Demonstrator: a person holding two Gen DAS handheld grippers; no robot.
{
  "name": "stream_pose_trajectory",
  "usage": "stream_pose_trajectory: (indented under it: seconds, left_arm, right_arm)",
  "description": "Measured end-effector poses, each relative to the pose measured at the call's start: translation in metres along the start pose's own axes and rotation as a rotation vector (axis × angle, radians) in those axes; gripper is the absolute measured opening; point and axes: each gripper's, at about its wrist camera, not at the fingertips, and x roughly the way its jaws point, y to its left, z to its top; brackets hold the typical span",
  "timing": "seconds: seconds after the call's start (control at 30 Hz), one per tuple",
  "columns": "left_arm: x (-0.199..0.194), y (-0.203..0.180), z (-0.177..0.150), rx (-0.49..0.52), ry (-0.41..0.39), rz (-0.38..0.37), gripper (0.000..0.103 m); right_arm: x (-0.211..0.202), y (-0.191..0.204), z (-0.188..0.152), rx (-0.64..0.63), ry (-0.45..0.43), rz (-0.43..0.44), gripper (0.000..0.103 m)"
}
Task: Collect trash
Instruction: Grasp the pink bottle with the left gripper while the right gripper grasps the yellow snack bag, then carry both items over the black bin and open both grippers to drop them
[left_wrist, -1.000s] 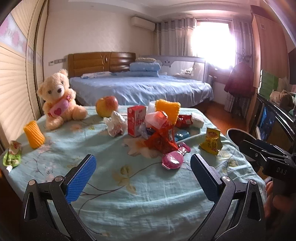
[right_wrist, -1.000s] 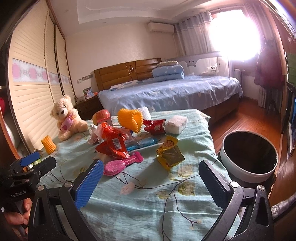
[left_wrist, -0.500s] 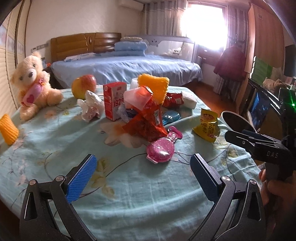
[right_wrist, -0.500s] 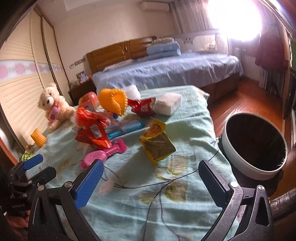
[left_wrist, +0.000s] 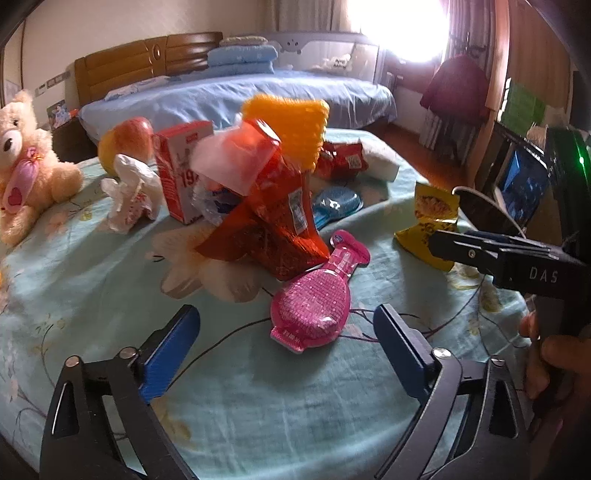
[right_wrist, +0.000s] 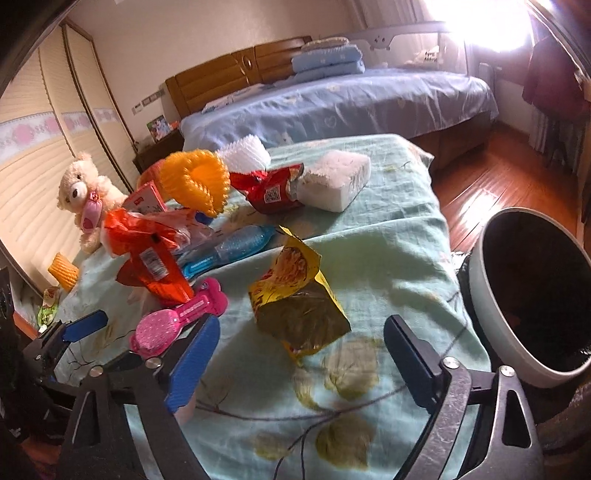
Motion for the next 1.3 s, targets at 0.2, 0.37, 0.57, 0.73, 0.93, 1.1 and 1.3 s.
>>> stream_pose_trajectory:
  seconds: [0.2,0.37,0.57,0.73,0.93,1.1,1.3]
  left_arm:
    - [0.013,-0.006,0.001,-0.002,0.050,-0.053,0.068]
    - [0.014,-0.015,0.000,0.031,0.052,-0.064,0.049]
    - [0.007,-0.021,-0.005,0.044,0.041,-0.090,0.048]
    - [0.004,-0.026,-0.001,0.033,0.037,-0.118,0.048]
    - [0.004,-0.046,0.007,0.065,0.026,-0.144,0.048]
    - [0.009,-0.072,0.014,0.107,0.026,-0.171,0.048]
    - [0.014,-0.097,0.028,0.140,0.022,-0.205,0.048]
  right_arm:
    - [0.016,-0.005,0.005,0.011,0.063,0.010,0.087]
    - [0.018,-0.002,0.008,-0.021,0.068,0.001,0.061]
    - [0.013,-0.006,0.003,-0.003,0.053,0.019,0.034]
    - [-0.004,-0.014,-0.005,0.029,0.020,0.024,0.034]
    - [-0.028,-0.037,-0.012,0.078,-0.019,-0.006,0.034]
    - [-0.044,-0.056,-0.017,0.112,-0.039,-0.040,0.034]
    - [-0.058,-0.082,-0.022,0.150,-0.057,-0.084,0.034]
